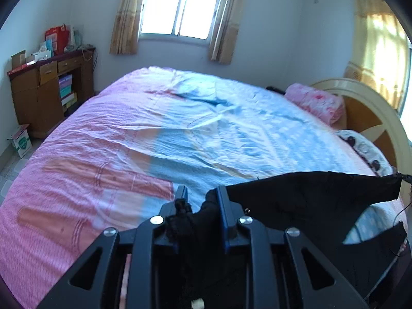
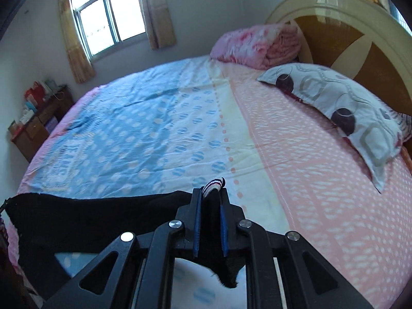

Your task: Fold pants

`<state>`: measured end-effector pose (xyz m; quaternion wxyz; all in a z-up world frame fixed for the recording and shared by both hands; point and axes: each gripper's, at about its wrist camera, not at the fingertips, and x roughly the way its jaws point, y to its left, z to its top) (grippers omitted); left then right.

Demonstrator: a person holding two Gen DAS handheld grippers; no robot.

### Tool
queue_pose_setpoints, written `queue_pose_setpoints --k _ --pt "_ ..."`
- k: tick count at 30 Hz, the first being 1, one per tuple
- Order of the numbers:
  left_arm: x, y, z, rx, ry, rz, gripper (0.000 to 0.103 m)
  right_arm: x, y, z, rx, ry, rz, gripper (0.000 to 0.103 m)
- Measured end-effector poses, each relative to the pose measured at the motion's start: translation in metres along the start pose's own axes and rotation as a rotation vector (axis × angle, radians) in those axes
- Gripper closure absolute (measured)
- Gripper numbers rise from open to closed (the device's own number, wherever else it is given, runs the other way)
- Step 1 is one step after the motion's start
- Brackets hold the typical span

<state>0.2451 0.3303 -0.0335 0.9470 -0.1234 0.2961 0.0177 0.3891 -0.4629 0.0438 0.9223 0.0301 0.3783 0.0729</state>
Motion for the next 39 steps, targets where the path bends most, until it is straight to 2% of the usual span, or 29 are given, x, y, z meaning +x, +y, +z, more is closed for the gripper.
queue_pose_setpoints --k 2,6,9,13,14,15,16,17,19,21,23,24,27,31,34,37,39 --pt "-0.017 0.002 -0.014 -0.01 -0.02 -0.023 0.079 -0.034 -0.004 -0.028 -0.016 -0.026 0.022 0.09" --pt "-0.047 0.008 -0.052 -0.035 -0.041 -0.065 0.079 -0.072 -0.019 -0.08 -0.027 -0.021 0.038 0.09" --pt "-0.063 0.011 -0.082 -0.027 -0.056 -0.096 0.079 -0.086 -0.031 -0.12 -0.039 0.026 0.037 0.09" --pt "-0.066 0.011 -0.121 -0.012 -0.008 -0.093 0.078 -0.086 -0.032 -0.167 -0.085 0.161 0.017 0.087" --pt "-0.063 0.011 -0.131 0.004 0.013 -0.082 0.076 -0.085 -0.032 -0.173 -0.087 0.189 0.023 0.085" --pt "-0.062 0.01 -0.138 0.012 0.021 -0.074 0.072 -0.086 -0.029 -0.18 -0.092 0.207 0.01 0.075" --pt "-0.063 0.008 -0.144 0.025 0.026 -0.06 0.069 -0.09 -0.025 -0.184 -0.107 0.206 -0.034 0.058" --pt "-0.063 0.007 -0.149 0.043 0.03 -0.042 0.066 -0.094 -0.022 -0.185 -0.119 0.204 -0.064 0.052" --pt "-0.065 0.007 -0.156 0.07 0.032 -0.019 0.061 -0.11 -0.012 -0.185 -0.137 0.18 -0.099 0.051" --pt "-0.07 0.009 -0.163 0.081 0.03 0.007 0.041 -0.129 0.001 -0.18 -0.141 0.138 -0.107 0.051" --pt "-0.074 0.013 -0.167 0.112 0.035 0.047 0.028 -0.147 0.027 -0.173 -0.162 0.096 -0.066 0.051" --pt "-0.076 0.013 -0.17 0.135 0.036 0.059 0.025 -0.153 0.044 -0.172 -0.185 0.089 -0.03 0.051" --pt "-0.081 0.009 -0.176 0.237 0.038 0.096 0.024 -0.155 0.11 -0.183 -0.319 0.114 0.07 0.051" --pt "-0.082 0.0 -0.184 0.313 0.034 0.093 0.024 -0.126 0.214 -0.22 -0.548 0.211 0.173 0.051" --pt "-0.078 -0.01 -0.191 0.388 0.025 0.122 0.024 -0.091 0.287 -0.257 -0.698 0.236 0.216 0.051" --pt "-0.076 -0.013 -0.191 0.417 -0.001 0.148 0.03 -0.057 0.332 -0.283 -0.776 0.214 0.187 0.051" --pt "-0.076 -0.017 -0.189 0.443 -0.006 0.147 0.038 -0.036 0.349 -0.289 -0.799 0.215 0.173 0.051"
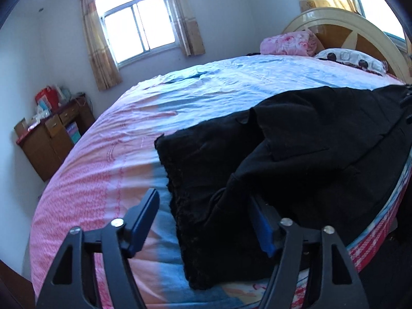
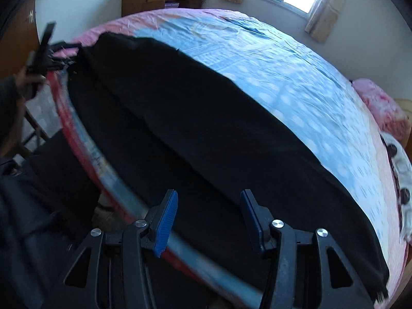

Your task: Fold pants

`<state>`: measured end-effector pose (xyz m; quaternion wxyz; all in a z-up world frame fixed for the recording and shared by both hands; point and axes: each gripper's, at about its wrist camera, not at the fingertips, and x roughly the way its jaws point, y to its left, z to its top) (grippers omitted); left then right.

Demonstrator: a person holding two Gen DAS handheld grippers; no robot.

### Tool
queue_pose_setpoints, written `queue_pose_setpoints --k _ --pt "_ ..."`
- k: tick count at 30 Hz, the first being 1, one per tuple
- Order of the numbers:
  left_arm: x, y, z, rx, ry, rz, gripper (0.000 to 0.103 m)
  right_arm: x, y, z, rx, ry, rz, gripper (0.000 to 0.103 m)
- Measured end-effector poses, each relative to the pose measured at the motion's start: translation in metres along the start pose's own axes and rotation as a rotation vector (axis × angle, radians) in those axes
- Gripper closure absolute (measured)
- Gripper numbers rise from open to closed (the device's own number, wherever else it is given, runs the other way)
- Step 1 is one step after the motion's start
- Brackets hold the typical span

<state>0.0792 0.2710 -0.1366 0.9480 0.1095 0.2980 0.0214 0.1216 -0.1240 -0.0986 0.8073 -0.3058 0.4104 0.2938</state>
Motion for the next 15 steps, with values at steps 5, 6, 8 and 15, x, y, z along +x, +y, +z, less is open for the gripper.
queue_pose_setpoints --k 5,6,8,15 --pt "0.002 -0.005 0.008 0.063 0.0 -0.023 0.059 0.028 0.016 0.012 -0.124 0.009 -0.067 0.051" --pt "0.003 -0.004 0.008 0.06 -0.001 -0.036 0.061 0.033 0.017 0.012 -0.146 0.021 -0.071 0.051" --pt "0.005 -0.003 0.008 0.053 0.004 -0.055 0.065 0.038 0.017 0.01 -0.162 0.03 -0.069 0.058" --pt "-0.002 0.0 0.011 0.056 0.009 -0.092 0.075 0.037 0.012 0.002 -0.138 0.042 -0.026 0.1"
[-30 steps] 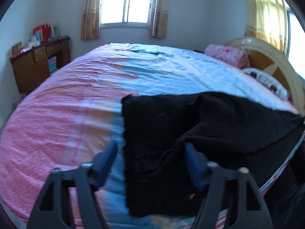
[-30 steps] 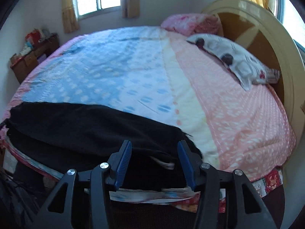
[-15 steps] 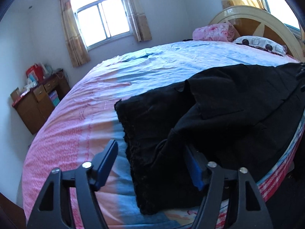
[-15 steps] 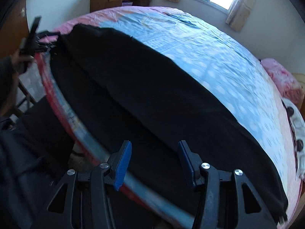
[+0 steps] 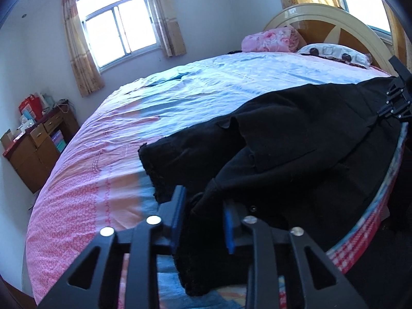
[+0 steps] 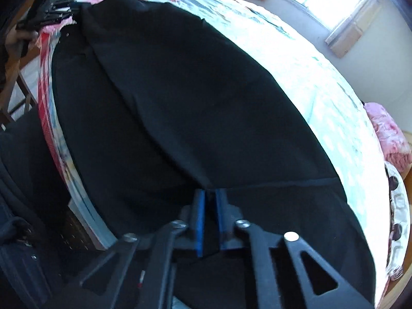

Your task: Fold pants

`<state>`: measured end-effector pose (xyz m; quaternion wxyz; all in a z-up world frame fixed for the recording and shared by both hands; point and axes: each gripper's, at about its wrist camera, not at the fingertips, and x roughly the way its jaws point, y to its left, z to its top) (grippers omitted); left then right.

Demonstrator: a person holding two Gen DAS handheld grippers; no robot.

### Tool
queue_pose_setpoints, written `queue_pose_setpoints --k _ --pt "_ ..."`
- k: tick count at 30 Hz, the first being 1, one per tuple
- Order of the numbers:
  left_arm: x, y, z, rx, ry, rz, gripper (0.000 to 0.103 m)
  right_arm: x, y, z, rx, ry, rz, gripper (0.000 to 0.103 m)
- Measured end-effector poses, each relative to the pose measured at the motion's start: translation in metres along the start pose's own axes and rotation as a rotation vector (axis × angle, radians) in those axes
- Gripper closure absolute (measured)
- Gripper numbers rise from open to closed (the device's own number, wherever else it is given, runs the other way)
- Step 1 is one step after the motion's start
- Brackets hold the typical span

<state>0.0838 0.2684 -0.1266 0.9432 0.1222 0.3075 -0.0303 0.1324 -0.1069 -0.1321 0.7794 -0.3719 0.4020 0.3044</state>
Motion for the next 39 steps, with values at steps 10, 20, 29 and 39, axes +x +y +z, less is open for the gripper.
queue_pose_setpoints --k 10,20,29,39 --pt "-0.026 0.013 -0.018 -0.006 0.006 0.002 0.075 -0.057 0.002 -0.017 0.003 -0.039 0.154 0.102" --pt "-0.023 0.01 -0.044 -0.063 0.022 -0.011 0.076 -0.023 0.029 -0.039 -0.028 0.014 0.229 0.101" --pt "-0.045 0.016 -0.037 -0.084 -0.037 -0.021 0.082 -0.045 0.004 -0.037 0.055 -0.063 0.292 0.101" --pt "-0.045 0.04 -0.056 -0.28 -0.021 -0.015 0.037 -0.018 0.016 -0.047 0.003 0.04 0.267 0.1"
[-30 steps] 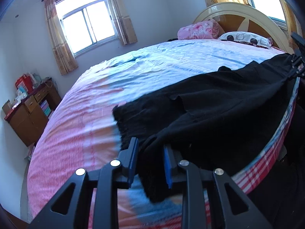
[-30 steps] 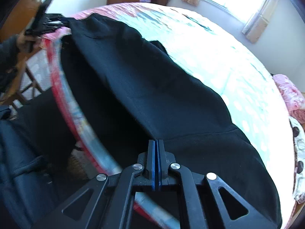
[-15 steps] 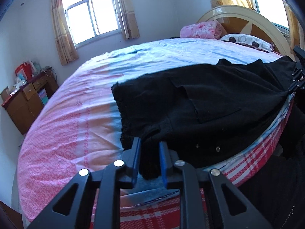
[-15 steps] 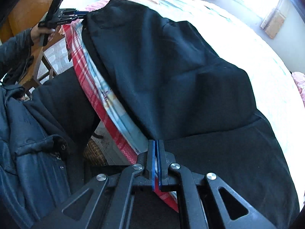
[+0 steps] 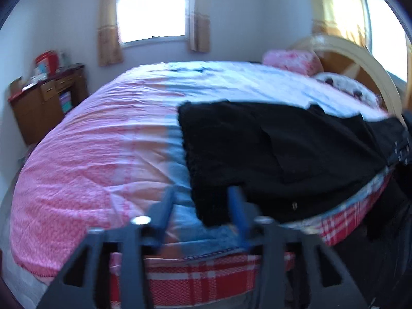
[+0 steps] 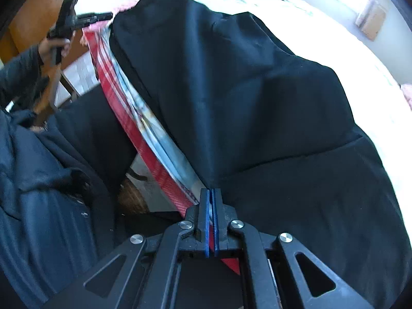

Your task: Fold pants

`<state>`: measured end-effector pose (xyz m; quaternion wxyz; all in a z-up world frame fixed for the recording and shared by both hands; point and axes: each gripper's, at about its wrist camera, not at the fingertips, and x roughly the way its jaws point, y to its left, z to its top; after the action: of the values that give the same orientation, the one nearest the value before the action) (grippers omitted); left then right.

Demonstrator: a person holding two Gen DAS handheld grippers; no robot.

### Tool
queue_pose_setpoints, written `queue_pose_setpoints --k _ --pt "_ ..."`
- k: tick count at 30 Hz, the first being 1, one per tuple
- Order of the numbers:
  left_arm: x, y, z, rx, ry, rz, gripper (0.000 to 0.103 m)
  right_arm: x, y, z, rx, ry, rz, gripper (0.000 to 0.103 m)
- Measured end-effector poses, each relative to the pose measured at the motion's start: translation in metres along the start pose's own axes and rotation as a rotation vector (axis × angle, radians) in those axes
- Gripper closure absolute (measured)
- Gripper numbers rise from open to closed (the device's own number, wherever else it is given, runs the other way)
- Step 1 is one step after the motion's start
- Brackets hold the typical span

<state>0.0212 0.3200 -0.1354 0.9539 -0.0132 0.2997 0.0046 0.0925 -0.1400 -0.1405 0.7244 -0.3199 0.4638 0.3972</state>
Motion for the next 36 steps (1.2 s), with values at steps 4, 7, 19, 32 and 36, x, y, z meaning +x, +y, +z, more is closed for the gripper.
queue_pose_setpoints --k 4,7,19,32,36 --pt "0.004 0.002 0.012 -0.041 -0.025 -0.041 0.026 -0.012 0.012 0.01 -0.066 -0.043 -0.063 0.059" --pt "0.021 -0.004 0.02 -0.034 0.011 -0.053 0.026 -0.017 0.025 0.023 -0.116 -0.095 -0.037 0.049" --pt "0.039 -0.017 0.019 -0.043 0.044 -0.087 0.046 0.025 0.071 0.108 -0.169 -0.219 -0.007 0.074" --pt "0.033 -0.01 0.016 -0.079 0.019 -0.104 0.056 0.069 0.107 0.146 -0.215 -0.187 0.037 0.074" --pt "0.034 -0.01 0.016 -0.086 0.011 -0.105 0.06 0.073 0.113 0.149 -0.228 -0.186 0.018 0.077"
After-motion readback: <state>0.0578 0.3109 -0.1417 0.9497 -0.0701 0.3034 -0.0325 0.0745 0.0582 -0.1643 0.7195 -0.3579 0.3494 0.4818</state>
